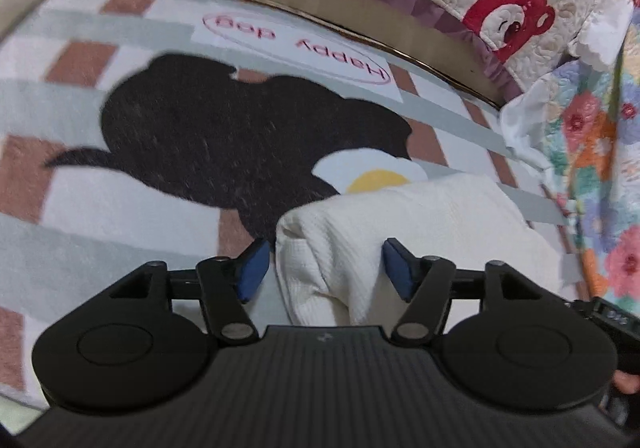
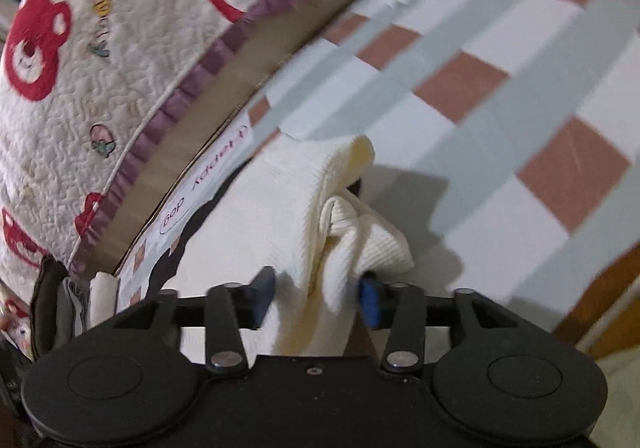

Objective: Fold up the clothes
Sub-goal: 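Grasp the folded cream garment with the left tool while the right tool pinches it, then lift and carry the folded garment with both tools toward the clothes stack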

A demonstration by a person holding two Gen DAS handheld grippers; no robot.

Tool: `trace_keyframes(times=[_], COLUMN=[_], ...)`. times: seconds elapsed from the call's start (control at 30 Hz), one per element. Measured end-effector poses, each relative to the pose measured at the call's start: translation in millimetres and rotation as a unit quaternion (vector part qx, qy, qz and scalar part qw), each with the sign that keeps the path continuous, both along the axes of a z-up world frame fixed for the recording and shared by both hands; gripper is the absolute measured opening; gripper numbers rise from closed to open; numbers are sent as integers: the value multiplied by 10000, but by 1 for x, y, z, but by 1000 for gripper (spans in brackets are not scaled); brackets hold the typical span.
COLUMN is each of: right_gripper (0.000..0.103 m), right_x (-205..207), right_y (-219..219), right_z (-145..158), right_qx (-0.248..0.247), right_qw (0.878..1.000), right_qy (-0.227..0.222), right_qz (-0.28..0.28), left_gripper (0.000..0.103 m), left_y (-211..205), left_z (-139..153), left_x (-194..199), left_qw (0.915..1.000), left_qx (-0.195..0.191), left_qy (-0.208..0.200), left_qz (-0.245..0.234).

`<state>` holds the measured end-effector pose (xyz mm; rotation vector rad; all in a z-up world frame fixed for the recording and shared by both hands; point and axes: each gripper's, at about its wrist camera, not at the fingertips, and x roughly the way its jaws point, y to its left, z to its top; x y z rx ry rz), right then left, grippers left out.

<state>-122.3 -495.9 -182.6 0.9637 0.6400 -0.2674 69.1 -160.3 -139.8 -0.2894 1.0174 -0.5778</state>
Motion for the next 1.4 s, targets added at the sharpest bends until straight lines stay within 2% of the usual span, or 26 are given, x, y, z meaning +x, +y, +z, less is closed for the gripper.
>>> trace_keyframes(times=[0.07, 0.13, 0.2, 0.23, 0.3, 0.37, 0.4, 0.47, 0.5, 0.57, 0.63, 0.7, 0.83, 0.93, 1.03, 1.1, 1.17, 1.23, 1.3, 1.33, 1.37, 1.4], right_gripper=[66, 66, 65, 65, 66, 66, 66, 66, 55, 22, 21, 20, 20, 24, 38, 56, 60, 71, 71, 67, 37, 24], right_x=[-2, -4, -9, -11, -9, -5, -3, 1, 3, 9, 15, 20, 23, 23, 17, 13, 12, 15, 16, 17, 19, 21], right_y=[0, 0, 0, 0, -1, -3, -4, -3, -3, 0, 5, 11, 13, 10, 1, -4, -3, 3, 8, 8, 7, 9], right_z=[-12, -28, -42, -47, -50, -51, -51, -50, -49, -42, -24, 1, 26, 17, -1, -9, -13, -21, -29, -31, -33, -28], right_qx=[358, 1009, 1644, 1843, 1887, 1783, 1735, 1612, 1516, 1180, 531, -192, -784, -719, -141, 256, 433, 603, 748, 811, 867, 754], right_qw=[9993, 9948, 9859, 9819, 9808, 9826, 9833, 9853, 9870, 9918, 9969, 9967, 9925, 9950, 9991, 9993, 9987, 9975, 9965, 9958, 9948, 9950], right_qy=[7, 82, -53, -122, -222, -314, -361, -429, -437, -477, -555, -611, -649, -288, -136, -75, -8, 13, -269, -389, -516, -628], right_qz=[-110, -104, -319, -416, -435, -426, -414, -365, -318, -133, 164, 495, 680, 637, 372, 245, 265, 364, 273, 187, 122, 169], left_gripper=[72, 82, 89, 89, 90, 90, 78, 66, 59, 53, 51, 50, 50, 51, 51, 51, 51, 50, 49, 49, 49, 49], left_y=[6, 11, 12, 13, 9, 0, -6, -13, -14, -16, -20, -24, -30, -32, -28, -27, -29, -33, -37, -39, -41, -43], left_z=[-12, -28, -42, -47, -50, -49, -48, -45, -43, -34, -23, -11, 1, -5, -11, -9, -6, -1, 8, 13, 21, 30], left_x=[6, 16, 25, 27, 29, 28, 26, 21, 18, 11, 3, -6, -15, -16, -14, -10, -8, -12, -18, -20, -23, -27], left_qw=[9993, 9970, 9937, 9924, 9923, 9935, 9937, 9948, 9954, 9966, 9968, 9955, 9938, 9956, 9968, 9970, 9965, 9951, 9930, 9918, 9898, 9865], left_qx=[-318, -614, -868, -1007, -1119, -1054, -1004, -886, -831, -681, -488, -328, -282, -112, -149, -193, -196, -179, -217, -228, -174, -67], left_qy=[192, 475, 707, 709, 531, 354, 310, 245, 213, 38, -267, -579, -796, -639, -525, -457, -521, -683, -848, -929, -1080, -1289], left_qz=[30, 15, -38, -37, -93, -245, -392, -430, -417, -461, -569, -674, -722, -682, -588, -588, -617, -690, -794, -844, -915, -1003])
